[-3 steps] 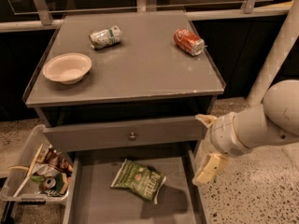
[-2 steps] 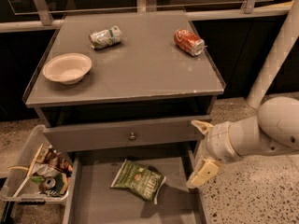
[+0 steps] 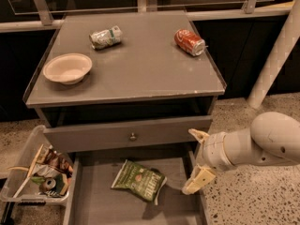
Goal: Pick green jalapeno chip bag from middle drawer and place on counter
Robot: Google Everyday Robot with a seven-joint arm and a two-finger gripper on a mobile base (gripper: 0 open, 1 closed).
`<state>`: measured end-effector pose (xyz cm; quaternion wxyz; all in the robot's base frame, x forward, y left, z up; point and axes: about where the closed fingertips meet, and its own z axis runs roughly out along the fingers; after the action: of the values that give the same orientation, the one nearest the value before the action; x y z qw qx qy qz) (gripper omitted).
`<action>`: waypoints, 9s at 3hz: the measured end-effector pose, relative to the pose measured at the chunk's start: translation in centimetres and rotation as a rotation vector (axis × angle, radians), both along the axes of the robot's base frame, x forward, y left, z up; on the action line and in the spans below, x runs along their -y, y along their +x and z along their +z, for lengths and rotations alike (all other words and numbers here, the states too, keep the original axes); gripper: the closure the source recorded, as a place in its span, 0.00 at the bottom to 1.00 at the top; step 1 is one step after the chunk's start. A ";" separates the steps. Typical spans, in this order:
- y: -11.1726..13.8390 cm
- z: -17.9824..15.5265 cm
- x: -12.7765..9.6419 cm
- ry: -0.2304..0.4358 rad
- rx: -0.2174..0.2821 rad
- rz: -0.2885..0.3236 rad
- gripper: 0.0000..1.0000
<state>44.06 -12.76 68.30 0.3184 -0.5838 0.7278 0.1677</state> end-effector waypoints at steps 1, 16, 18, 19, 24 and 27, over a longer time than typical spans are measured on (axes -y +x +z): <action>-0.3 -1.2 -0.5 0.017 -0.021 0.008 0.00; 6.9 -30.1 -11.4 0.159 -0.054 -0.114 1.00; 6.0 -23.5 -8.0 0.233 -0.009 -0.091 1.00; 5.5 -19.2 -5.6 0.244 0.018 -0.070 1.00; 4.3 0.5 1.4 0.117 0.197 0.000 1.00; 1.8 13.0 -0.9 0.125 0.407 0.062 1.00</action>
Offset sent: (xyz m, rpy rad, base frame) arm 0.0130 0.0503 -0.0994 0.0843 0.0816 0.0202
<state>45.86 -11.89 81.34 0.4891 -0.6070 0.6182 0.1006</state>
